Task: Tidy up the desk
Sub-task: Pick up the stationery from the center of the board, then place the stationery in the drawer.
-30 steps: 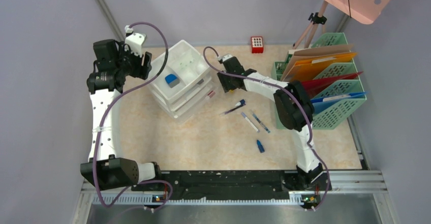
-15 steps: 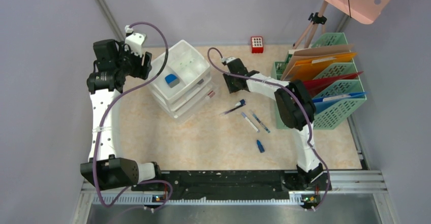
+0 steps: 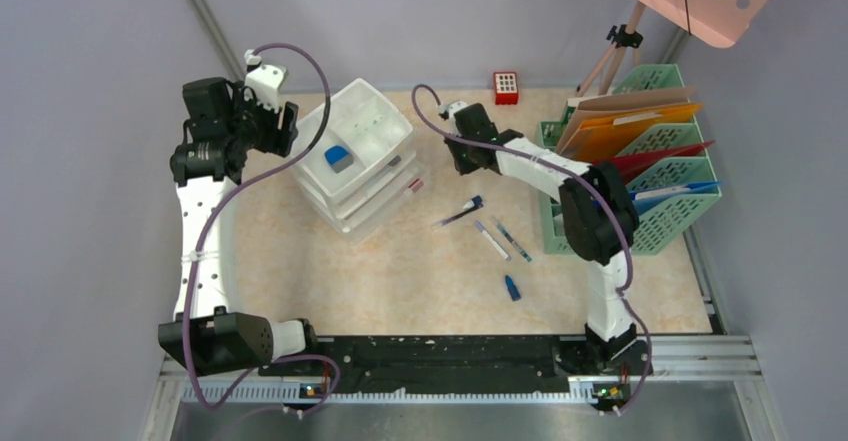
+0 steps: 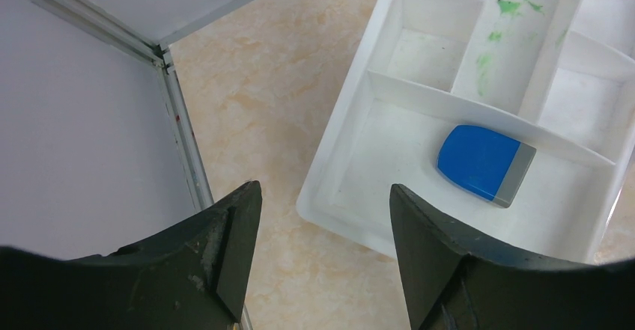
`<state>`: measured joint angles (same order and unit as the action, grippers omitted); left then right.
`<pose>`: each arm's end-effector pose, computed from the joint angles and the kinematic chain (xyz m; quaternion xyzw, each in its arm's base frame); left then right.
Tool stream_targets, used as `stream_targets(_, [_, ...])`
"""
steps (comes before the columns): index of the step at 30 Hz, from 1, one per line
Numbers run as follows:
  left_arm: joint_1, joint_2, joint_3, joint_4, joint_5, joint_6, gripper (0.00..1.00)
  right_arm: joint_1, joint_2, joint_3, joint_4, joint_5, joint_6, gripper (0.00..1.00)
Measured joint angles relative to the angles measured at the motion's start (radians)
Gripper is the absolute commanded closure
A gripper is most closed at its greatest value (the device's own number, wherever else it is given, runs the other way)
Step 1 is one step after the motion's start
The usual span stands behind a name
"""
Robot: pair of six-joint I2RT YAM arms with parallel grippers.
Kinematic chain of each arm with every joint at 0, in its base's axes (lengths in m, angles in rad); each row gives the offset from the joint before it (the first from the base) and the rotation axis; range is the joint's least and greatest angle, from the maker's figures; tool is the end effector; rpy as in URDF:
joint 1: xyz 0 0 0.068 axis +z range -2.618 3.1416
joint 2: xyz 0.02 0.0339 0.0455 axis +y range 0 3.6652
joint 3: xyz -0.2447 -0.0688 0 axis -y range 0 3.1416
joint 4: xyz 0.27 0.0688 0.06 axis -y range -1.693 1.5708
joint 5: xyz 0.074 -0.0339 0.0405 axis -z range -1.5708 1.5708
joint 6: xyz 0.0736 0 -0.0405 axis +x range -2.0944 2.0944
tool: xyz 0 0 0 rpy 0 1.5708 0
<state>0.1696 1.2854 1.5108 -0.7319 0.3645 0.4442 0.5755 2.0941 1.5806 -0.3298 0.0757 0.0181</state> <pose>0.3255 0.0291 0.3979 0.2071 0.8269 0.0019 0.5228 0.4266 0.2702 0.1350 -0.2440 0.9016 0.0702 0.3503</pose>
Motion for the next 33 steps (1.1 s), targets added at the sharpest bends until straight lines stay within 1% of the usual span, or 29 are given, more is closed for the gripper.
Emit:
stream_targets(7, [0.000, -0.020, 0.000, 0.014, -0.016, -0.013, 0.29, -0.007, -0.233, -0.011, -0.028, -0.077, -0.076, 0.93])
stream_targets(9, [0.000, -0.020, 0.000, 0.019, -0.021, -0.023, 0.29, -0.007, -0.302, -0.016, -0.034, -0.146, -0.103, 0.92])
stream_targets(13, [0.000, -0.020, 0.000, 0.027, -0.040, -0.051, 0.28, 0.004, -0.372, -0.016, -0.061, -0.284, -0.155, 0.91])
stream_targets(17, [0.000, -0.011, 0.013, 0.029, -0.045, -0.085, 0.28, 0.042, -0.376, -0.016, -0.103, -0.368, -0.203, 0.90])
stream_targets(23, [0.000, 0.002, 0.026, 0.029, -0.044, -0.126, 0.28, 0.124, -0.354, 0.005, -0.149, -0.441, -0.238, 0.90])
stream_targets(33, [0.000, 0.002, 0.026, 0.029, -0.040, -0.136, 0.28, 0.215, -0.209, 0.118, -0.208, -0.425, -0.293, 0.89])
